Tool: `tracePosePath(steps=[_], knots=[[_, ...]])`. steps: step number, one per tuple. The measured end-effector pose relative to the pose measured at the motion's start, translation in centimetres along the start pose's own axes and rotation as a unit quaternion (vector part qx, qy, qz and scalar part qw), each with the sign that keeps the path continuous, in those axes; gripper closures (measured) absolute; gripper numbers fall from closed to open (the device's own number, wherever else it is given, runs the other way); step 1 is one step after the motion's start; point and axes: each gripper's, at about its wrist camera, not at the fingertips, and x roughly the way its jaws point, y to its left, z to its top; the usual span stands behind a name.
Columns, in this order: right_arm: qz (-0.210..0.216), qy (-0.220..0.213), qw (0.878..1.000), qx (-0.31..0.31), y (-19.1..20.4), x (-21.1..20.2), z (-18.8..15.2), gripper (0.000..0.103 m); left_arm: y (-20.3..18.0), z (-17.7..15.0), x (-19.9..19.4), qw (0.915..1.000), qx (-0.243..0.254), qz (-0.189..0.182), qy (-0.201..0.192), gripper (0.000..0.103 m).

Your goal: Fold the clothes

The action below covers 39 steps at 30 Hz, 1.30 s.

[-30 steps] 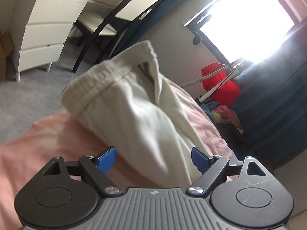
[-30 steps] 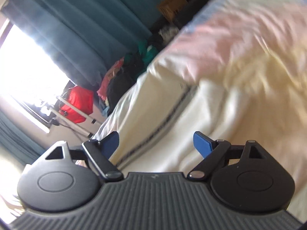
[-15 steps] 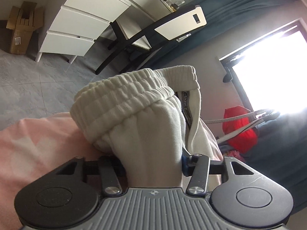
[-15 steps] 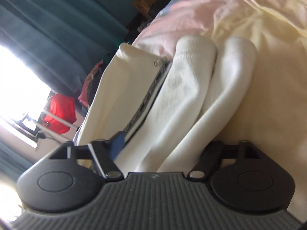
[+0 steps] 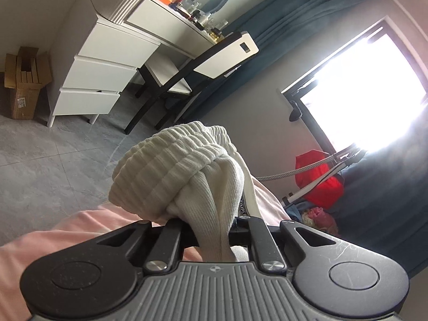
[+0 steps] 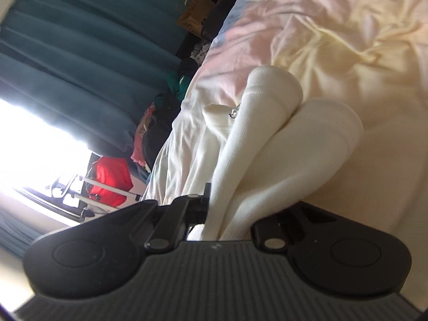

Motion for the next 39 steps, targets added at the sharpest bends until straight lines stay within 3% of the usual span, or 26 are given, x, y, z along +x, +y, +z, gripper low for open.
tracePosePath(steps=[6, 10, 13, 18, 23, 24, 26, 30, 31, 33, 34, 35, 39], knots=[[-0.004, 0.031, 0.999, 0.016, -2.8, -8.2, -1.6, 0.092, 4.3, 1.9, -9.9, 0.9997, -0.014, 0.003, 0.021, 0.092], [-0.027, 0.066, 0.997, 0.030, -4.1, -11.1, -1.8, 0.092, 7.0, 1.7, -15.0, 0.9984, 0.041, 0.017, 0.034, 0.091], [-0.039, 0.102, 0.991, 0.081, -6.2, -11.7, -2.1, 0.091, 9.4, 0.4, -16.6, 0.9945, 0.083, 0.036, 0.052, 0.090], [-0.055, 0.117, 0.987, 0.098, -8.6, -11.7, -3.3, 0.090, 14.2, -2.0, -16.3, 0.9909, 0.070, 0.065, 0.094, 0.085], [-0.044, 0.119, 0.985, 0.115, -9.3, -11.7, -3.6, 0.088, 16.3, -3.4, -17.5, 0.9919, 0.050, 0.057, 0.101, 0.072], [-0.041, 0.119, 0.985, 0.118, -9.4, -11.7, -3.7, 0.088, 16.2, -3.6, -17.8, 0.9910, 0.059, 0.061, 0.103, 0.069], [-0.037, 0.116, 0.985, 0.124, -9.5, -11.8, -3.8, 0.088, 15.7, -3.8, -18.4, 0.9883, 0.080, 0.073, 0.108, 0.054], [-0.043, 0.101, 0.986, 0.128, -9.4, -11.9, -4.2, 0.084, 13.4, -4.0, -19.9, 0.9793, 0.140, 0.090, 0.115, 0.039], [-0.046, 0.093, 0.987, 0.123, -9.4, -12.0, -4.3, 0.078, 12.6, -3.9, -20.4, 0.9770, 0.154, 0.093, 0.115, 0.034], [-0.049, 0.074, 0.990, 0.112, -9.1, -12.1, -4.4, 0.052, 11.1, -3.9, -21.4, 0.9725, 0.183, 0.102, 0.101, 0.024], [-0.042, 0.065, 0.991, 0.107, -9.0, -12.2, -4.6, 0.033, 10.2, -4.0, -22.0, 0.9699, 0.201, 0.107, 0.085, 0.017], [-0.036, 0.057, 0.992, 0.102, -8.8, -12.2, -4.7, 0.024, 9.4, -4.0, -22.6, 0.9673, 0.217, 0.109, 0.073, 0.014], [-0.010, 0.064, 0.995, 0.076, -7.5, -11.5, -5.1, 0.020, 5.2, -3.9, -23.8, 0.9547, 0.275, 0.103, 0.045, 0.014]])
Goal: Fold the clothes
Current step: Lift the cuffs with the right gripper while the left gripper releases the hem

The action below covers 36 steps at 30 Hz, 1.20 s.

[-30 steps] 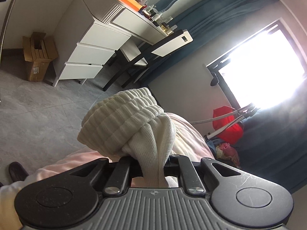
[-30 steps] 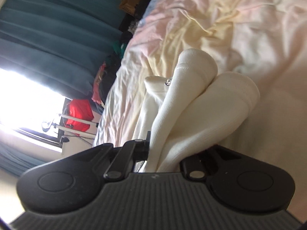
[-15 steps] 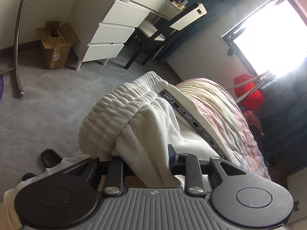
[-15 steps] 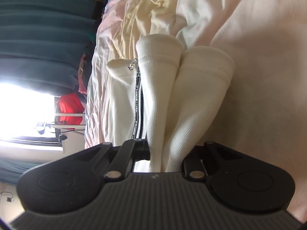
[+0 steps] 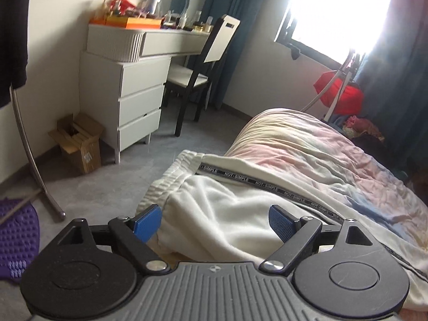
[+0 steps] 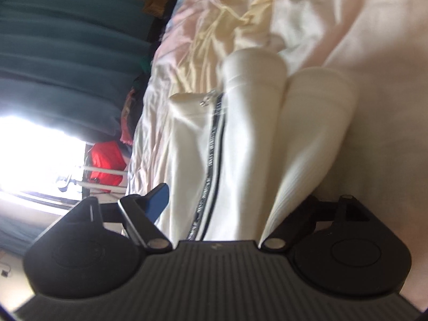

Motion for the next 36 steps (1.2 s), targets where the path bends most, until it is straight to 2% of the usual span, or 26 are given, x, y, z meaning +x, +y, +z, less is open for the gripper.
tracePosePath(steps=[3, 5, 6, 9, 11, 12, 16, 21, 28, 33, 36], knots=[[0.008, -0.006, 1.000, -0.025, 0.5, 0.4, -0.1, 0.020, -3.1, 0.7, -0.8, 0.9994, 0.025, -0.005, -0.025, 0.012], [0.008, -0.007, 0.999, -0.036, 0.6, 0.7, 0.0, 0.023, -5.3, 1.0, -1.2, 0.9983, 0.040, -0.012, -0.041, 0.003], [0.008, -0.007, 0.999, -0.039, 0.5, 0.8, 0.1, 0.026, -6.5, 1.0, -1.3, 0.9975, 0.047, -0.018, -0.050, 0.002], [0.006, -0.008, 0.999, -0.043, 0.3, 1.0, 0.5, 0.046, -10.4, 0.4, -1.5, 0.9943, 0.073, -0.044, -0.064, 0.002], [-0.014, -0.007, 0.999, -0.045, 0.2, 0.9, 0.6, 0.079, -13.2, -0.1, -1.3, 0.9915, 0.090, -0.063, -0.071, 0.002], [-0.023, -0.006, 0.999, -0.046, 0.2, 0.8, 0.6, 0.087, -14.5, -0.5, -1.2, 0.9900, 0.097, -0.072, -0.073, 0.002], [-0.014, -0.014, 0.998, -0.061, 0.8, 0.0, 0.7, 0.090, -19.5, -1.9, -0.3, 0.9855, 0.110, -0.107, -0.072, 0.000], [0.027, -0.034, 0.997, -0.067, 2.0, -1.5, 1.1, 0.091, -24.5, -3.3, 1.3, 0.9818, 0.121, -0.134, -0.059, 0.000], [0.032, -0.015, 0.998, -0.047, 1.3, -1.3, 1.7, 0.090, -29.0, -6.8, 5.9, 0.9825, 0.139, -0.115, -0.045, 0.000], [0.047, 0.006, 0.998, -0.028, 0.6, -0.6, 1.8, 0.088, -29.2, -8.7, 9.8, 0.9906, 0.102, -0.090, -0.006, 0.000], [0.054, 0.012, 0.998, -0.009, 0.2, -0.1, 1.8, 0.086, -29.4, -9.7, 11.4, 0.9907, 0.105, -0.086, 0.006, 0.000]])
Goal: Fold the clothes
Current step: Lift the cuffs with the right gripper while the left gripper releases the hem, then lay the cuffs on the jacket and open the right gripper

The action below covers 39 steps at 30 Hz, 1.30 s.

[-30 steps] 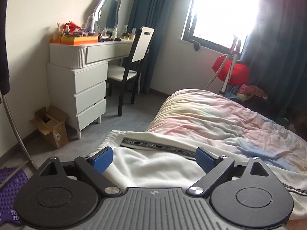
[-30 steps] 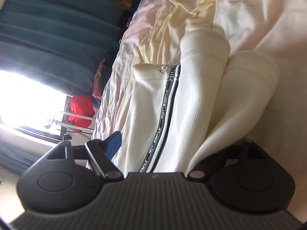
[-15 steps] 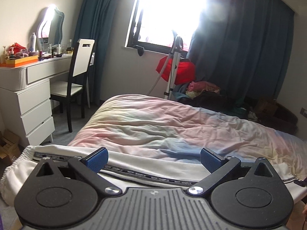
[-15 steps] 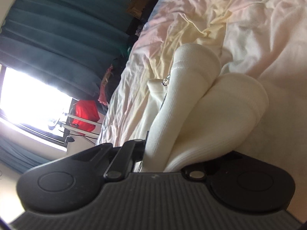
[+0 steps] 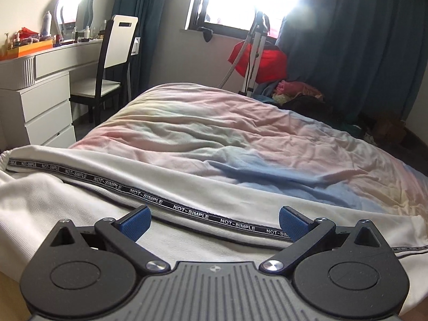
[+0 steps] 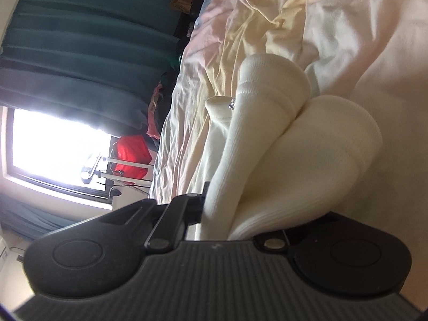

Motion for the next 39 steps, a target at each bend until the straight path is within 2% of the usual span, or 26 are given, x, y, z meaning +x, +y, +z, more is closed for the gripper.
tracePosePath(steps=[1, 2, 3, 4, 6, 8, 10, 13, 14, 15, 17, 18, 20, 22, 23, 25, 28, 29, 30, 32, 36, 39], knots=[[0.002, 0.000, 1.000, 0.001, -0.1, 0.2, -0.1, 0.077, -0.3, -0.5, 0.6, 0.9999, 0.010, 0.003, 0.005, 0.000], [0.005, 0.001, 1.000, 0.004, -0.1, 0.4, -0.2, 0.057, -0.6, -1.0, 1.1, 0.9997, 0.023, 0.006, 0.010, 0.000], [0.008, 0.002, 1.000, 0.006, -0.1, 0.7, -0.3, 0.046, -0.9, -1.5, 1.5, 0.9992, 0.035, 0.009, 0.015, 0.000], [0.012, 0.003, 1.000, 0.008, 0.0, 0.9, -0.5, 0.029, -1.3, -2.1, 2.1, 0.9983, 0.050, 0.009, 0.027, 0.000], [0.022, 0.006, 1.000, 0.004, 0.1, 1.5, -0.7, 0.025, -2.0, -3.3, 3.0, 0.9952, 0.083, 0.011, 0.051, 0.000], [0.020, 0.011, 1.000, -0.016, 0.3, 2.5, -0.8, 0.024, -2.9, -4.2, 3.1, 0.9911, 0.122, 0.022, 0.048, 0.000], [0.007, 0.012, 0.999, -0.029, 0.2, 3.5, -0.7, 0.025, -3.4, -4.9, 3.1, 0.9894, 0.135, 0.021, 0.047, 0.000], [-0.004, 0.016, 0.999, -0.030, -0.5, 4.7, -0.3, 0.026, -3.5, -5.2, 3.1, 0.9894, 0.136, 0.021, 0.048, 0.000], [-0.018, 0.018, 0.999, -0.045, -0.1, 5.0, -0.3, 0.030, -3.6, -5.2, 3.0, 0.9893, 0.136, 0.022, 0.048, 0.000], [-0.032, 0.019, 0.998, -0.060, 0.3, 5.2, -0.3, 0.036, -3.6, -5.2, 3.0, 0.9893, 0.136, 0.023, 0.049, 0.000], [-0.060, 0.022, 0.994, -0.092, 1.1, 5.6, -0.4, 0.067, -3.6, -5.2, 3.0, 0.9892, 0.136, 0.025, 0.049, 0.000], [-0.076, 0.020, 0.989, -0.122, 1.9, 5.7, -0.7, 0.075, -3.6, -5.2, 3.0, 0.9891, 0.136, 0.026, 0.050, 0.000], [-0.097, 0.009, 0.981, -0.168, 2.9, 5.7, -1.3, 0.084, -3.7, -5.3, 3.0, 0.9888, 0.137, 0.028, 0.052, 0.000], [-0.110, -0.007, 0.972, -0.205, 3.8, 5.5, -2.1, 0.087, -3.7, -5.4, 3.1, 0.9881, 0.140, 0.029, 0.057, 0.000], [-0.122, -0.020, 0.963, -0.238, 4.6, 5.4, -2.8, 0.088, -3.7, -5.4, 3.1, 0.9878, 0.142, 0.029, 0.058, 0.000], [-0.143, -0.048, 0.933, -0.327, 6.9, 5.1, -4.8, 0.090, -3.7, -5.4, 3.1, 0.9873, 0.144, 0.030, 0.060, 0.000], [-0.144, -0.091, 0.859, -0.483, 10.7, 4.2, -9.7, 0.090, -3.7, -5.4, 3.1, 0.9870, 0.146, 0.029, 0.061, 0.000], [-0.136, -0.103, 0.832, -0.527, 11.8, 3.8, -11.6, 0.090, -3.7, -5.3, 3.1, 0.9872, 0.144, 0.028, 0.062, 0.000], [-0.123, -0.111, 0.812, -0.560, 12.7, 3.4, -13.2, 0.090, -3.7, -5.2, 3.1, 0.9874, 0.142, 0.027, 0.063, 0.000], [-0.091, -0.119, 0.777, -0.611, 14.0, 2.7, -16.2, 0.090, -3.6, -4.9, 2.9, 0.9880, 0.138, 0.025, 0.064, 0.000], [-0.027, -0.105, 0.690, -0.716, 14.6, 1.0, -23.4, 0.090, -3.1, -3.8, 1.3, 0.9908, 0.127, 0.028, 0.038, 0.000], [0.000, -0.061, 0.626, -0.778, 13.3, 0.7, -28.4, 0.090, -2.2, -2.4, -0.9, 0.9947, 0.100, 0.025, 0.001, 0.000]])
